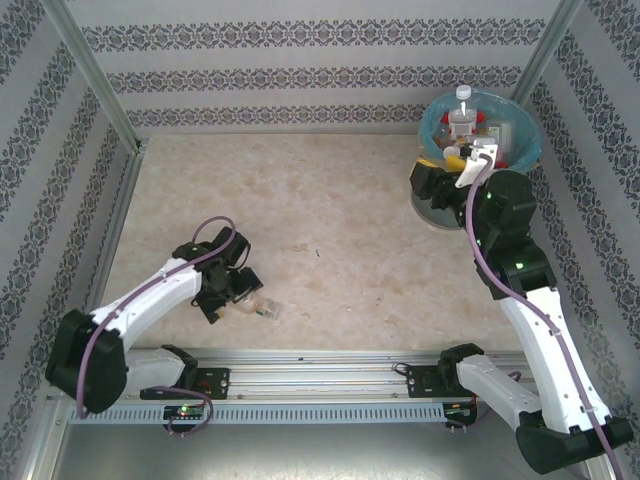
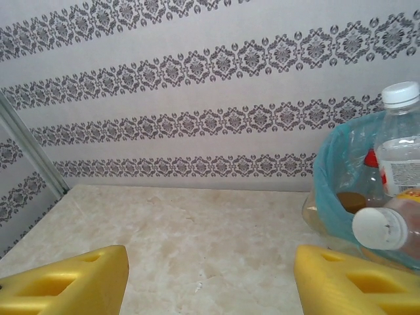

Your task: Put the plastic bottles in the bin

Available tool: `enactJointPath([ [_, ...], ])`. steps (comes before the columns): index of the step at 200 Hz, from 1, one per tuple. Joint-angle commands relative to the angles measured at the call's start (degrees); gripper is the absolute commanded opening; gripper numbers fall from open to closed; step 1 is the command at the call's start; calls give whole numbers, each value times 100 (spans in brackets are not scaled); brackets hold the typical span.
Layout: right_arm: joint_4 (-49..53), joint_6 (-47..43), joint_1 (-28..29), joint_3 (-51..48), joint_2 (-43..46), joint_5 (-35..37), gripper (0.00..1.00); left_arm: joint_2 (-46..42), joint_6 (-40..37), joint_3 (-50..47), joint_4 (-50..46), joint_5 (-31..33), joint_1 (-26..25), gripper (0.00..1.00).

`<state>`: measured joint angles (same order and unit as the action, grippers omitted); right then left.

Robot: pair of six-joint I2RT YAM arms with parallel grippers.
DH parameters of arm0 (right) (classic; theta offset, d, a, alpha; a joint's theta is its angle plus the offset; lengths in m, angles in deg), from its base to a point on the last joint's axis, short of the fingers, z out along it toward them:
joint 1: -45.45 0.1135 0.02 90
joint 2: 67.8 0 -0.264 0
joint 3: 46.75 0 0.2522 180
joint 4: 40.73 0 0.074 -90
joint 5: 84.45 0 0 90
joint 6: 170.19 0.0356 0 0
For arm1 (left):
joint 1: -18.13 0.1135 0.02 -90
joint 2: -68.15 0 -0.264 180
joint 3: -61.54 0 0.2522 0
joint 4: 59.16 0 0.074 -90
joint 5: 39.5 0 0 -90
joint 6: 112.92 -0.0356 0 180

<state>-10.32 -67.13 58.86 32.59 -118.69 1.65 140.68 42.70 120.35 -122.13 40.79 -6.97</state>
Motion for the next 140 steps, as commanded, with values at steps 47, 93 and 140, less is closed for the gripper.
enactJointPath([
  [47, 120, -329, 65, -177, 279, 423, 68, 1355, -451, 449, 1293, -454, 126, 95],
  [93, 79, -248, 73, -176, 212, 401, 70, 1384, -886, 218, 1476, -356, 157, 72],
  [140, 68, -105, 99, -117, 8, 314, 70, 1004, -1872, 554, 1334, -171, 162, 52],
])
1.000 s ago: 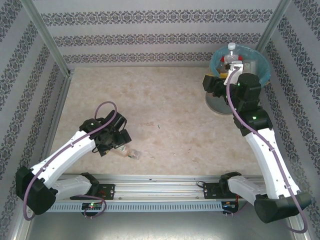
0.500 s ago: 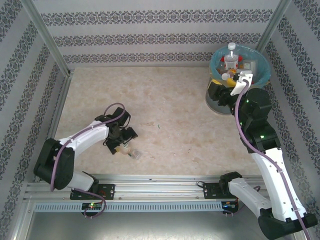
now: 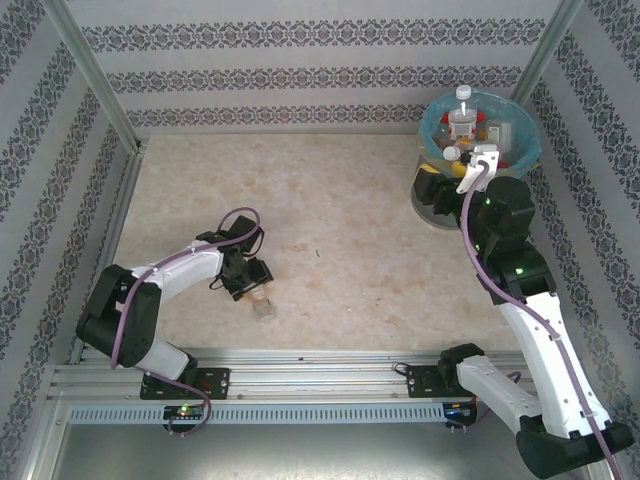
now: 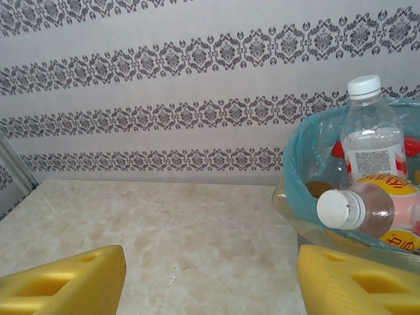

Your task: Put the plastic bottles in the bin

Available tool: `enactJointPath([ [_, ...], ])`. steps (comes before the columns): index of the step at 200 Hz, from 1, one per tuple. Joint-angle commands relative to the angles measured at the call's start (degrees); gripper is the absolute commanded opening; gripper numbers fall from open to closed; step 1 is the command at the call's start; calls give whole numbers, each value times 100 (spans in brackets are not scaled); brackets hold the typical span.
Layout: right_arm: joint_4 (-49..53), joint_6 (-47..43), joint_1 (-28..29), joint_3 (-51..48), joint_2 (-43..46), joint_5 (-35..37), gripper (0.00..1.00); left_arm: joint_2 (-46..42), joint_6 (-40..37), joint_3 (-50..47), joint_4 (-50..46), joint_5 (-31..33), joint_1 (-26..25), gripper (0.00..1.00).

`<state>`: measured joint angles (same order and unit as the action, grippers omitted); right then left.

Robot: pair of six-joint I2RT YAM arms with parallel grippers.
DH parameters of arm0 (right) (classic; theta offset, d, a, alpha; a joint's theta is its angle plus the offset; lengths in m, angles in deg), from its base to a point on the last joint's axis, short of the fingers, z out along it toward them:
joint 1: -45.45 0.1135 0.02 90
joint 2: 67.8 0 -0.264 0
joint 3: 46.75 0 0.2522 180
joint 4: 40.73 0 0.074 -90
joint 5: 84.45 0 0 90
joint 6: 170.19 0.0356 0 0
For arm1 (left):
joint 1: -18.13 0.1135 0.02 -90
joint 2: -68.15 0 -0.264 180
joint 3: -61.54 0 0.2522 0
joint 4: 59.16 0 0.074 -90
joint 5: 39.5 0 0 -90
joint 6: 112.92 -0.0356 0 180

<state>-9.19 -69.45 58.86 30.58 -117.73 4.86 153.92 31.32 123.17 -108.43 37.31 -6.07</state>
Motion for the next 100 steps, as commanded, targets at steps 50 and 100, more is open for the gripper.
enactJointPath([
  [50, -443, 492, 331, 125, -432, -927, 69, -1214, -1484, 1135, 1569, -139, 73, 47],
  [100, -2832, 426, 1415, -602, -768, -1391, 68, -1339, 237, 1282, 5164, 289, 48, 44],
])
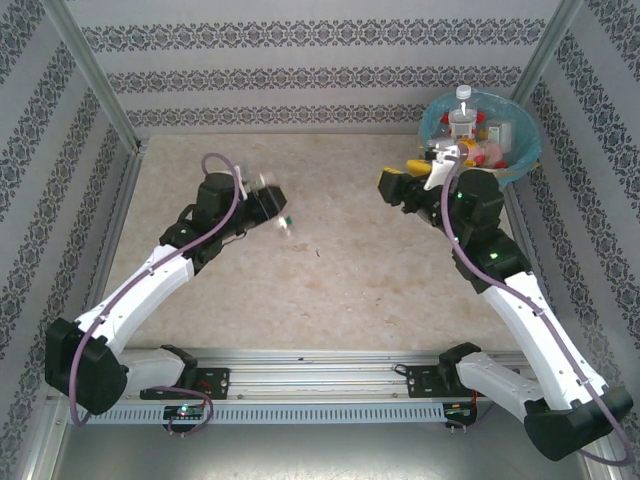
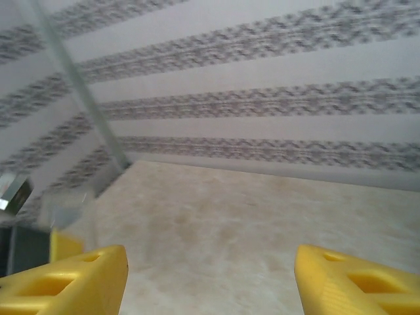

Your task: Put the plastic bottles in the bin

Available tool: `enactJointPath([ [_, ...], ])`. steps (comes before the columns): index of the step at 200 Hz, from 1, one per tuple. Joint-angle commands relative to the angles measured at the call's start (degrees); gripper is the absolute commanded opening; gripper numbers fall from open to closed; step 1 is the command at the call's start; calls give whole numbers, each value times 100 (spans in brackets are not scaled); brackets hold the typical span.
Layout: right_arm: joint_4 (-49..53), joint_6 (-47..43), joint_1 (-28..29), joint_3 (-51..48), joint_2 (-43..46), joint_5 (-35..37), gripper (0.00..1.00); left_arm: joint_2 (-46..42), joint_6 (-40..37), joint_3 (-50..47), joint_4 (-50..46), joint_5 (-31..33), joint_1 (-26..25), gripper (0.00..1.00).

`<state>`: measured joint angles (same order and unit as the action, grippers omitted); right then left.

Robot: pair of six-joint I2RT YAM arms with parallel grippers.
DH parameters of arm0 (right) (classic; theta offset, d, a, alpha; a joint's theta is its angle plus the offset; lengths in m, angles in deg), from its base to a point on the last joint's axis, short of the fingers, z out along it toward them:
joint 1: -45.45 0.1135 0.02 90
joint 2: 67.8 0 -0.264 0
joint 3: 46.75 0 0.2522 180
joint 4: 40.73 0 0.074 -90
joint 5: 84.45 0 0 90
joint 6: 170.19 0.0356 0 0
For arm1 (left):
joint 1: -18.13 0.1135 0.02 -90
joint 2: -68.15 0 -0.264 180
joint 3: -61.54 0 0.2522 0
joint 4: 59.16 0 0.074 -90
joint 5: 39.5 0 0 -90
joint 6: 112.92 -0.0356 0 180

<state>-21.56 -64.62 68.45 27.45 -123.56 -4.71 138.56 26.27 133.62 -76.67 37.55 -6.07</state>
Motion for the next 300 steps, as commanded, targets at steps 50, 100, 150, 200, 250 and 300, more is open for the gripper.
enactJointPath([
  [50, -3424, -248, 1186, -810, -751, -818, 68, 959, 2136, 633, 3932, -565, -20, 44],
  [100, -4300, -937, 1673, -1474, -718, 34, 68, 1049, 2097, 553, 5054, -1159, -307, 43],
  [150, -4787, -1613, 1819, -1832, -503, 789, 69, 1231, 2100, 518, 6128, -1657, -511, 42],
  [200, -4790, -1786, 1823, -1913, -201, 623, 67, 1647, 2554, 496, 6883, -1732, -672, 41],
  [250, -4594, -1866, 1830, -1803, -13, 539, 48, 2072, 3024, 507, 7415, -1585, -784, 38],
  [300, -4617, -1830, 1791, -1630, -187, 652, 56, 2143, 2982, 549, 7309, -1702, -829, 38],
])
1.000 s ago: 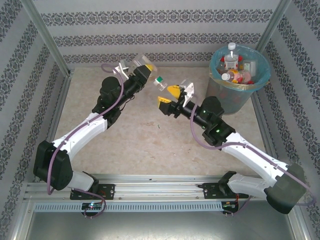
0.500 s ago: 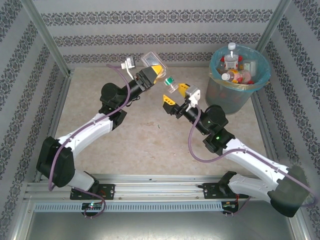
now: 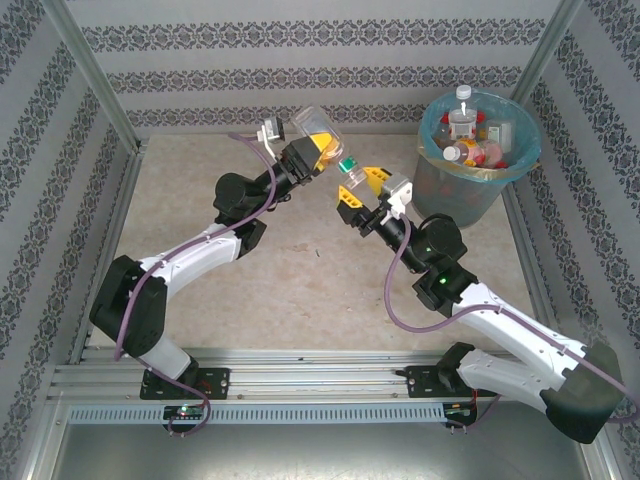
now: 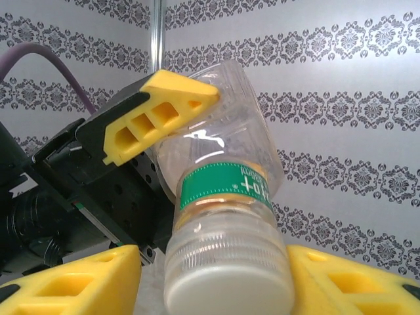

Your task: Put the plastic bottles in the bin

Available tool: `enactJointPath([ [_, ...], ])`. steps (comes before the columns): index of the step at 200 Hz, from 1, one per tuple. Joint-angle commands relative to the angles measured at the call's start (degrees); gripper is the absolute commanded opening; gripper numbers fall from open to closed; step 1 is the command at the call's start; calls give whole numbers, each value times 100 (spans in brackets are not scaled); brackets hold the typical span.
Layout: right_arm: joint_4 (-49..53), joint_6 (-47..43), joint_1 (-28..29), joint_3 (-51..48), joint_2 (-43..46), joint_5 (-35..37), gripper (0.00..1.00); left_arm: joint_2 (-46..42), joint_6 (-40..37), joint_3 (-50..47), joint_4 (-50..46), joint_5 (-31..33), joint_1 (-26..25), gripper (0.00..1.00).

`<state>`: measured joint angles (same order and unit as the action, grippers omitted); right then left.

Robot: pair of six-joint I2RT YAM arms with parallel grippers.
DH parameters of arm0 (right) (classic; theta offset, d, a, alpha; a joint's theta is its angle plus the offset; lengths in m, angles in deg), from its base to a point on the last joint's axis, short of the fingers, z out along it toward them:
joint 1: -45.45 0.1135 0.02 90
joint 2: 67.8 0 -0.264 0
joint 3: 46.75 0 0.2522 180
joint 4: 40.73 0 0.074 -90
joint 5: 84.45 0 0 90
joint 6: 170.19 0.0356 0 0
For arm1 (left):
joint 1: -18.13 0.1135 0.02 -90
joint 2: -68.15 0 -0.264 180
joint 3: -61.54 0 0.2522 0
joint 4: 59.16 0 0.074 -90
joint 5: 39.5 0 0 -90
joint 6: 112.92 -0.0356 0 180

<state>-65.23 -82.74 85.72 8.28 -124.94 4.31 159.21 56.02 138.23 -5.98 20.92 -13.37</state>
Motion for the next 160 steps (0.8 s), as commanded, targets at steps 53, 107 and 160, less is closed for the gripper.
enactJointPath([
  [53, -65, 117, -167, 687, -214, -601, 45, 43, 7, 64, 231, -167, -95, 38],
  [107, 524, 221, -224, 636, 170, -525, 19, -78, -25, 8, 213, 95, -93, 43],
  [160, 1804, -38, -483, 1115, 707, -346, 0, -204, -475, 638, -389, 173, 329, 81],
])
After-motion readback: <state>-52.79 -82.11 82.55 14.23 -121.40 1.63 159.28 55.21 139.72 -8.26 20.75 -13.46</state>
